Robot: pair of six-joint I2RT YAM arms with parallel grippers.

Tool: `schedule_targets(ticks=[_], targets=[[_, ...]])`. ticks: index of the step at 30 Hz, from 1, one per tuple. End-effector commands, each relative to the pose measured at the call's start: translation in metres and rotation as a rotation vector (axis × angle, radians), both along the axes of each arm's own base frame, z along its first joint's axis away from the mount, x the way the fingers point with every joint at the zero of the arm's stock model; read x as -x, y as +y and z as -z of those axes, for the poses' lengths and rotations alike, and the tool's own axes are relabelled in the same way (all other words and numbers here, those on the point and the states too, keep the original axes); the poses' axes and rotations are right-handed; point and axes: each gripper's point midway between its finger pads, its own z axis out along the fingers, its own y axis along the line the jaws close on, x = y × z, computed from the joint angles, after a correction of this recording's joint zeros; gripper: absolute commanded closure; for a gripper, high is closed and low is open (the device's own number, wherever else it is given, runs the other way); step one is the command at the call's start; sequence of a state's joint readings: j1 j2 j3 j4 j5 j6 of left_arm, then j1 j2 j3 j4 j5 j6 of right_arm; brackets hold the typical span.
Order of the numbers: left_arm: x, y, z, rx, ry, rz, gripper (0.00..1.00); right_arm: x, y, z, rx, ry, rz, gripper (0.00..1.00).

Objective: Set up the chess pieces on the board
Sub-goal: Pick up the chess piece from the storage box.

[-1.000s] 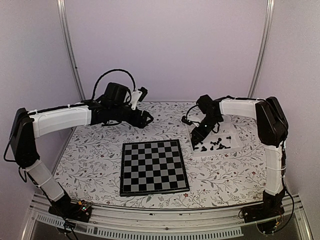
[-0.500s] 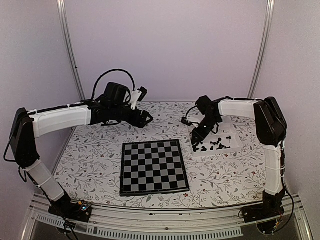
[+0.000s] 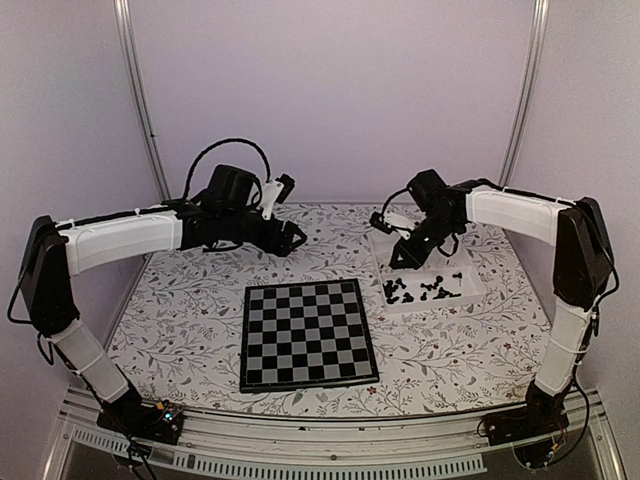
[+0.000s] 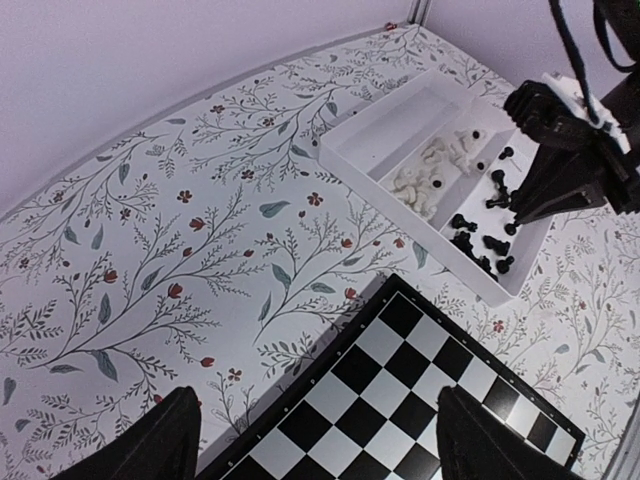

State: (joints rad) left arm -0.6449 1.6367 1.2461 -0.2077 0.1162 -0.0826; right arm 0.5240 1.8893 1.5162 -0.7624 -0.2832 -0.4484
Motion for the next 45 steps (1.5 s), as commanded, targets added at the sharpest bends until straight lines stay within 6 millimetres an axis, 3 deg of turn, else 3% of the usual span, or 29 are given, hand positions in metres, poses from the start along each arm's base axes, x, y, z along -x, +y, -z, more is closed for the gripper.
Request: schedule_targets(ticks=[1, 10, 16, 25, 30, 39, 45], targets=[[-0.004, 0.003, 0.003, -0.005, 0.017, -0.014, 0.17, 0.017, 0.005, 0.003, 0.018, -0.009, -0.048, 0.89], [-0.004, 0.004, 0.002, -0.005, 0.015, -0.014, 0.17, 0.0, -0.001, 0.046, 0.112, 0.04, 0.025, 0.84], [-0.003, 0.003, -0.002, 0.001, 0.011, -0.011, 0.17, -0.019, -0.003, 0.058, 0.114, 0.058, 0.081, 0.83], [-0.002, 0.003, -0.003, 0.006, 0.015, -0.004, 0.17, -0.022, -0.001, 0.075, 0.113, 0.101, 0.082, 0.83], [-0.001, 0.003, -0.004, 0.007, 0.013, -0.003, 0.17, -0.022, 0.001, 0.073, 0.108, 0.104, 0.082, 0.83], [0.0, 0.002, -0.005, 0.012, 0.017, 0.005, 0.17, -0.021, -0.006, 0.036, 0.095, 0.041, 0.096, 0.83], [0.001, 0.001, -0.005, 0.016, 0.021, 0.008, 0.17, -0.023, -0.013, 0.037, 0.09, 0.042, 0.116, 0.81]])
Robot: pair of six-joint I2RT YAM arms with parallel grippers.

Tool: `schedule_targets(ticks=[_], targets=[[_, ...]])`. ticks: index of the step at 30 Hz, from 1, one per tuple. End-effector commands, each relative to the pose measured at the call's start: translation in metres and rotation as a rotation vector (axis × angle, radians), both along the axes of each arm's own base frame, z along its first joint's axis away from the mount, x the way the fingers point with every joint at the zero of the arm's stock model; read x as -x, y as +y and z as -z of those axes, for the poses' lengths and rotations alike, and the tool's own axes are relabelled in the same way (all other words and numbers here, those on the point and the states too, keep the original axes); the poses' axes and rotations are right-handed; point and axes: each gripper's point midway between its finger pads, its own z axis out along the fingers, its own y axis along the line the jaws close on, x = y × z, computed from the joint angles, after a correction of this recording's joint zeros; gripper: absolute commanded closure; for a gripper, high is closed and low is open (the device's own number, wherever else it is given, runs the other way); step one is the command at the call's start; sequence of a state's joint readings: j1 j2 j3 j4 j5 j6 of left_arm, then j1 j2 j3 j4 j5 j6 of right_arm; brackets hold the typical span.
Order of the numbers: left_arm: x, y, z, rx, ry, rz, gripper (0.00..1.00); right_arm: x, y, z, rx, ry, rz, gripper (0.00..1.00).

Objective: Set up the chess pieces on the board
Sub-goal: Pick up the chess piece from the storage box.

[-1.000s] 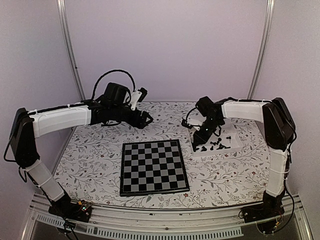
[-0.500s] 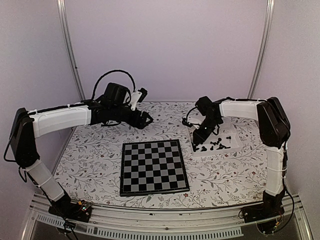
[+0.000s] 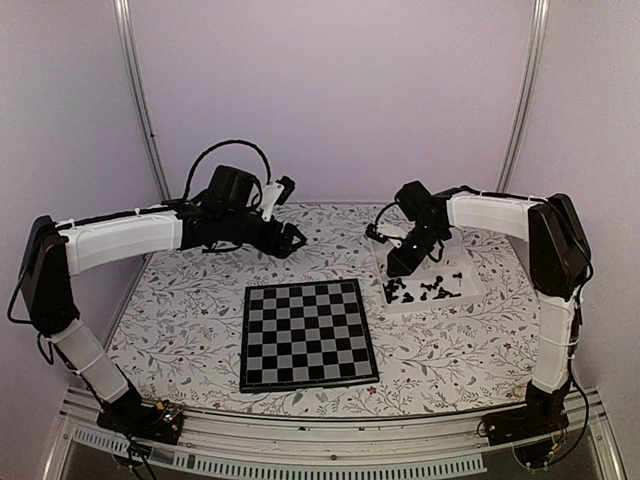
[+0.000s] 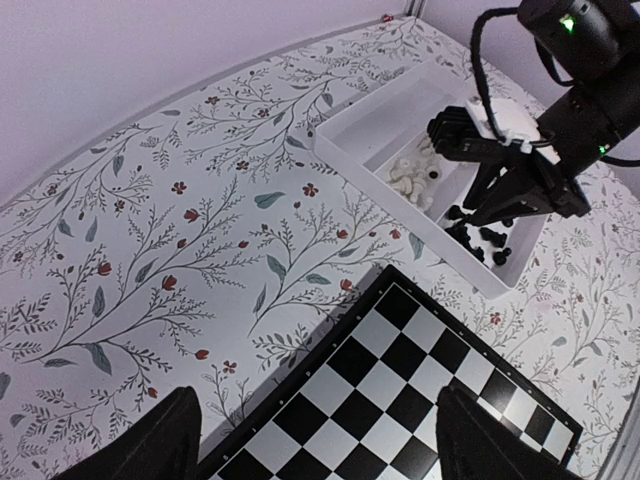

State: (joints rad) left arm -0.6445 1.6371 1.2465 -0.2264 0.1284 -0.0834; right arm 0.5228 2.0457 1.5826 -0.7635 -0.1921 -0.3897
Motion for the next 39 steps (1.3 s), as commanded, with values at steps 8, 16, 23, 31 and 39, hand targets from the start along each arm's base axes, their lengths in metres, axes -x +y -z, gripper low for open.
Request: schedule_targets(ticks=[8, 16, 23, 31, 39], targets=[[-0.003, 0.001, -0.008, 0.017, 0.002, -0.002, 0.18, 0.0, -0.005, 0.006, -0.015, 0.043, 0.025, 0.78], [-0.002, 0.001, -0.007, 0.017, 0.005, 0.005, 0.17, 0.001, -0.003, 0.019, -0.011, 0.074, 0.014, 0.77], [-0.002, 0.0, -0.007, 0.016, 0.006, 0.007, 0.18, -0.003, 0.0, 0.028, -0.008, 0.087, 0.011, 0.8], [-0.001, 0.0, -0.008, 0.018, 0.007, 0.011, 0.18, -0.003, 0.003, 0.018, -0.029, 0.059, -0.012, 0.97], [-0.001, 0.0, -0.007, 0.016, 0.009, 0.011, 0.17, -0.003, -0.01, -0.023, -0.013, -0.038, -0.002, 1.0]])
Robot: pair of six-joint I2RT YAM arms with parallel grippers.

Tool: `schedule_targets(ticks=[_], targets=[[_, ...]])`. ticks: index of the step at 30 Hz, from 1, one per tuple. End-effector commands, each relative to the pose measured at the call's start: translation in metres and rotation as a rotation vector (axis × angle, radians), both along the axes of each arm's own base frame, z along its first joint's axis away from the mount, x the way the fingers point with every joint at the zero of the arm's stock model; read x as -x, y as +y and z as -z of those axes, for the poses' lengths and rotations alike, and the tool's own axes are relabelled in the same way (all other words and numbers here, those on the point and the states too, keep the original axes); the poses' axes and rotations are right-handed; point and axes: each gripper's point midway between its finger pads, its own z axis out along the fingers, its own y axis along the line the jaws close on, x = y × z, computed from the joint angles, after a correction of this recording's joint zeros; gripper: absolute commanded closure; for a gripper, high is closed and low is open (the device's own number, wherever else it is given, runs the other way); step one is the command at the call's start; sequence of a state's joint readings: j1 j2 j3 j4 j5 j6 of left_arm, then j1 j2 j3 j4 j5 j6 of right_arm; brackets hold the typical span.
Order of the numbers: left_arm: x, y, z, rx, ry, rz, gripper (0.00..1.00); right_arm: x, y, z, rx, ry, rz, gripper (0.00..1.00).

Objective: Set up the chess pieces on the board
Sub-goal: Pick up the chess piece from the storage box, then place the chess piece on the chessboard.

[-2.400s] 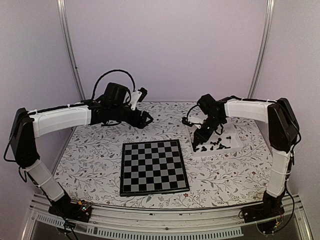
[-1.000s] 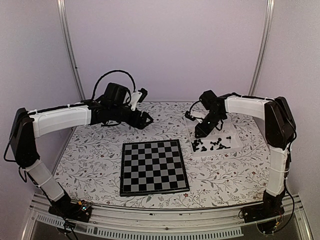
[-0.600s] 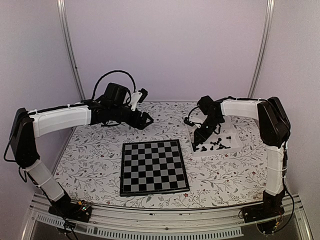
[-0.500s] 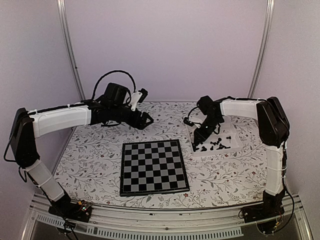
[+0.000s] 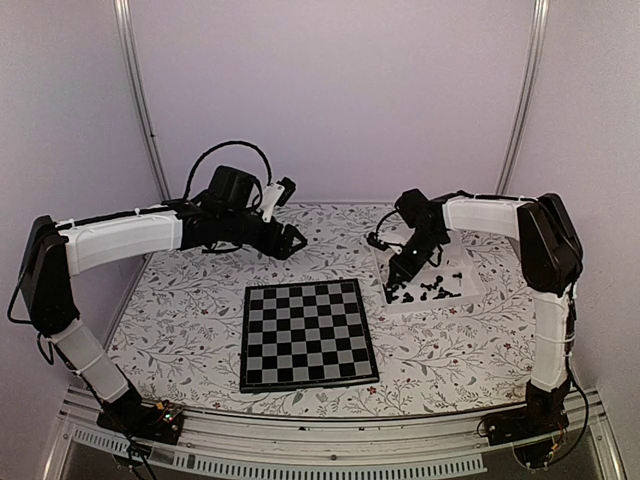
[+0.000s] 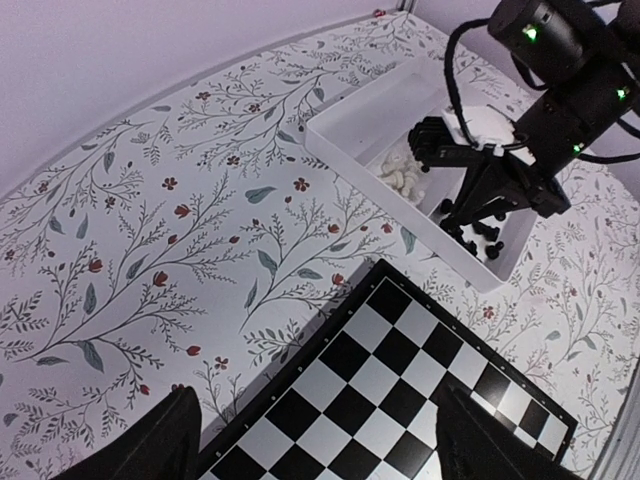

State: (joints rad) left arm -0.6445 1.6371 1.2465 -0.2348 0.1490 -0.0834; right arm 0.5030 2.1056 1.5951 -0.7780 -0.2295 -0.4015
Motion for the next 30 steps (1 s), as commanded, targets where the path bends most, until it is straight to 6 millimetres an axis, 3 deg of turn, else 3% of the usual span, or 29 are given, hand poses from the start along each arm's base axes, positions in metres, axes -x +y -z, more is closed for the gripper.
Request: schedule_targets(ticks=[1, 5, 8, 12, 17, 22, 30], targets=[[-0.004, 0.002, -0.008, 0.012, -0.005, -0.006, 0.18, -0.003, -0.007, -0.053, -0.015, -0.123, -0.001, 1.0], [-0.005, 0.002, -0.008, 0.009, -0.006, -0.008, 0.17, 0.007, -0.012, -0.069, -0.02, -0.144, -0.02, 1.0], [-0.005, 0.002, -0.006, 0.006, -0.003, -0.006, 0.18, 0.025, -0.004, -0.076, -0.068, -0.118, -0.072, 1.0], [-0.006, 0.003, -0.006, 0.001, -0.005, -0.011, 0.17, 0.067, 0.02, -0.081, -0.107, -0.099, -0.227, 1.0], [-0.006, 0.002, -0.004, 0.002, 0.002, -0.008, 0.17, 0.134, 0.056, -0.091, -0.177, -0.044, -0.474, 1.0], [-0.006, 0.002, -0.005, -0.001, 0.001, -0.012, 0.18, 0.181, 0.08, -0.072, -0.085, -0.026, -0.63, 1.0], [-0.007, 0.005, -0.01, -0.008, -0.018, -0.019, 0.18, 0.216, 0.095, -0.044, 0.023, -0.033, -0.752, 1.0]])
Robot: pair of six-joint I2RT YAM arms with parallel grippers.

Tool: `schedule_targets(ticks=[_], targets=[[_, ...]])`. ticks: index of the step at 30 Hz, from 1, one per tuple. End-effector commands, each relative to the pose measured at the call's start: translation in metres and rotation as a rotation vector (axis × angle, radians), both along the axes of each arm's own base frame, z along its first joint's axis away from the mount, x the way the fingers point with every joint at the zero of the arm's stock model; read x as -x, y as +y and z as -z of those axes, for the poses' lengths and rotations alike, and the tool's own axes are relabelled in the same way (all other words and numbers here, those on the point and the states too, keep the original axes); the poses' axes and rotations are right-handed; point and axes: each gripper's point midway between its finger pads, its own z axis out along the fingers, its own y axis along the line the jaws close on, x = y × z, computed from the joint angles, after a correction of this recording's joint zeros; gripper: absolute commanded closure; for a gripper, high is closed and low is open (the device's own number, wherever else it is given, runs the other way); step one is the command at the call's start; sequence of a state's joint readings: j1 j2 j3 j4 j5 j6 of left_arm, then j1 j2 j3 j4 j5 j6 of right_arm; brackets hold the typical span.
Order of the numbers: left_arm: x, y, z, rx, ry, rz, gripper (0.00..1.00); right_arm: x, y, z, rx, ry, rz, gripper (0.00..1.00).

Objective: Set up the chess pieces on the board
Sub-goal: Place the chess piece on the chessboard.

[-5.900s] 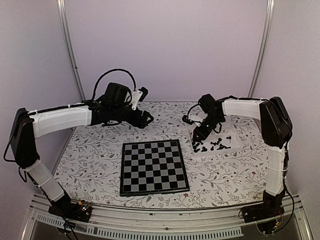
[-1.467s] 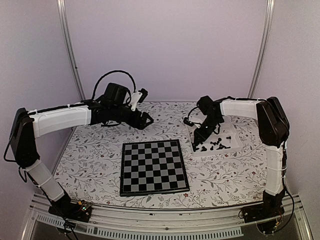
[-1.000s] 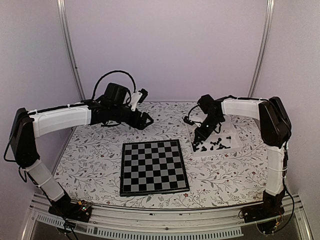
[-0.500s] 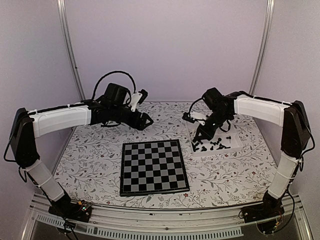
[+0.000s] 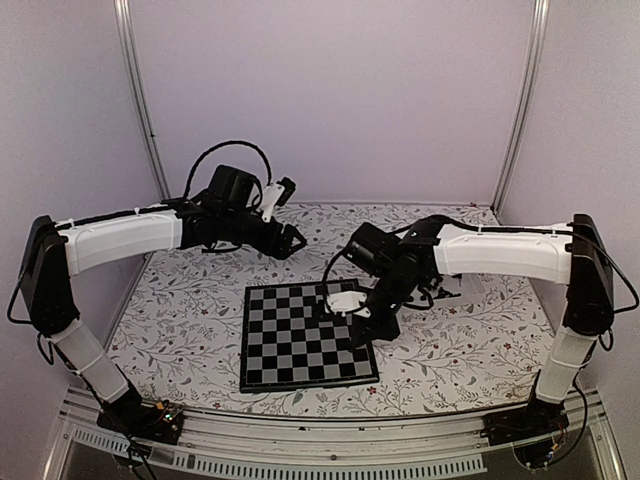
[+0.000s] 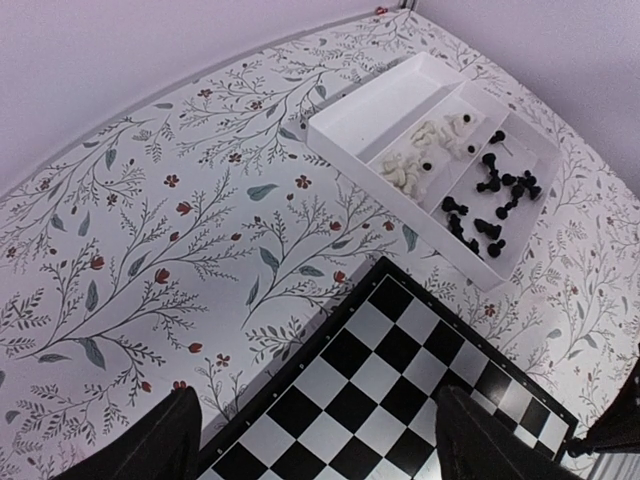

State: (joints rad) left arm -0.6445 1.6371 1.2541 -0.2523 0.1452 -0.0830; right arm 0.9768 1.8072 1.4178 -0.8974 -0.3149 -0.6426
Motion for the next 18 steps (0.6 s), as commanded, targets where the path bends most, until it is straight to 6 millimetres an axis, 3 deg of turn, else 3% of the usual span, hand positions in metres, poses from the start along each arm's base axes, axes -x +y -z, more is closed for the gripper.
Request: schedule_targets(ticks=[1, 12, 18], targets=[[-0.007, 0.004, -0.01, -0.002, -0.025, -0.017, 0.18, 0.008, -0.005, 0.022, 0.084, -0.029, -0.037, 1.0], [-0.007, 0.006, -0.015, 0.002, -0.035, -0.02, 0.18, 0.028, 0.009, 0.038, 0.112, -0.018, -0.083, 1.0], [-0.006, 0.006, -0.018, 0.006, -0.041, -0.019, 0.18, 0.027, 0.015, 0.043, 0.126, -0.026, -0.082, 1.0]])
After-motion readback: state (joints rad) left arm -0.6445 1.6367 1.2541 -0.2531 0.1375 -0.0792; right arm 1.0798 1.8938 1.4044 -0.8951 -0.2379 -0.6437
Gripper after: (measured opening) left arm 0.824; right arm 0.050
